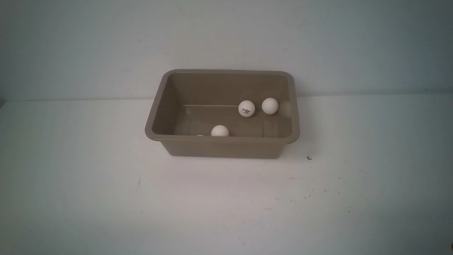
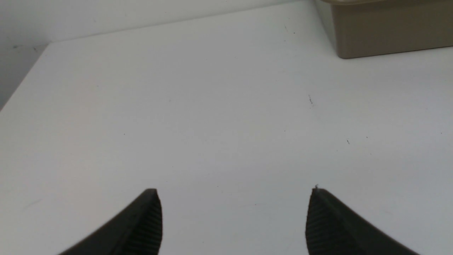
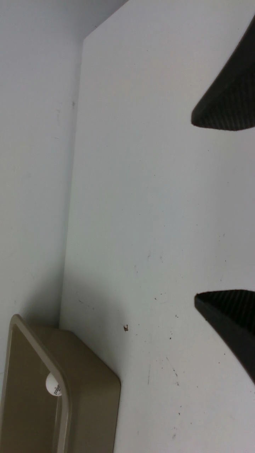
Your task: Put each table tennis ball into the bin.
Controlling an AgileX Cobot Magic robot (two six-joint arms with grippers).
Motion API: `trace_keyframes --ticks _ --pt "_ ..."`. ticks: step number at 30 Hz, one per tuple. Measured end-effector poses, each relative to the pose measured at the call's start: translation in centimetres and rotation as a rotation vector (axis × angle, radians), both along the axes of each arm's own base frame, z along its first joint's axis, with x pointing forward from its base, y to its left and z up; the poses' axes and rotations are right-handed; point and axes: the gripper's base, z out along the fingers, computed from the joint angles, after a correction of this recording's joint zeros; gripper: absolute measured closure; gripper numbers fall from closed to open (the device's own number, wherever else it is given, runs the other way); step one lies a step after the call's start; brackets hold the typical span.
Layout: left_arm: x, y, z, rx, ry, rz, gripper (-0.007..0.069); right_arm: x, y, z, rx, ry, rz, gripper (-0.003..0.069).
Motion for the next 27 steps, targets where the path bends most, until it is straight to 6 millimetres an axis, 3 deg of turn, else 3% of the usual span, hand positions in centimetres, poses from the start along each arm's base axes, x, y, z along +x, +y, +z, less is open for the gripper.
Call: trace_keyframes --ticks 27 --pt "0.0 0.0 0.0 0.0 0.0 0.0 0.0132 -0.08 0.1 -0.03 -0.012 -0.001 0.038 0.011"
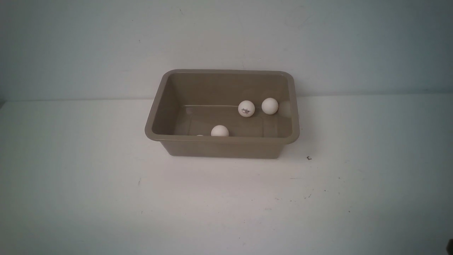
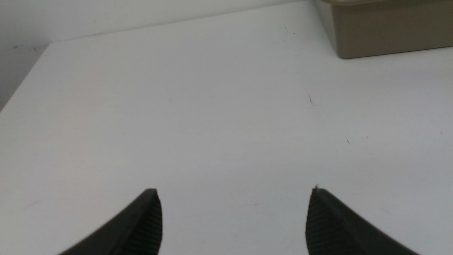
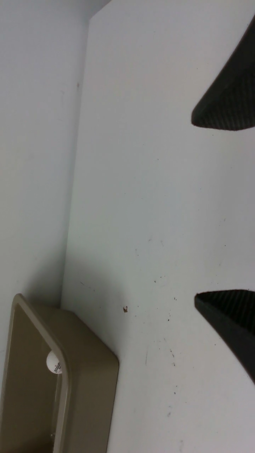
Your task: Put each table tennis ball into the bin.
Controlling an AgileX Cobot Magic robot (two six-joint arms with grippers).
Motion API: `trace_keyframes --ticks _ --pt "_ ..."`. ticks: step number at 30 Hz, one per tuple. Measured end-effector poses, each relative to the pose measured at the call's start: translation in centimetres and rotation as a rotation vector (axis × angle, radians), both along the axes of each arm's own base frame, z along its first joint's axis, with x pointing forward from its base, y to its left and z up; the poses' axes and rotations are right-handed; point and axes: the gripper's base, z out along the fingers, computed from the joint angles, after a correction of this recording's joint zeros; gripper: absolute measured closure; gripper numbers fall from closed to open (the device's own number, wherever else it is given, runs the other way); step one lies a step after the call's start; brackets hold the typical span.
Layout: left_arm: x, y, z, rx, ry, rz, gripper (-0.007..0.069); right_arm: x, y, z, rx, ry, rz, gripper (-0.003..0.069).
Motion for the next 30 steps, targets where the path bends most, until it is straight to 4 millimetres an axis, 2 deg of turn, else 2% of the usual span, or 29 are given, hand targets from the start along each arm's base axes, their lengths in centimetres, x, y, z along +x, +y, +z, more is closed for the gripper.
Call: trace_keyframes --ticks 30 --pt "0.0 0.0 0.0 0.0 0.0 0.0 0.0132 -0.01 -0.05 0.0 0.03 0.006 -0.012 0.011"
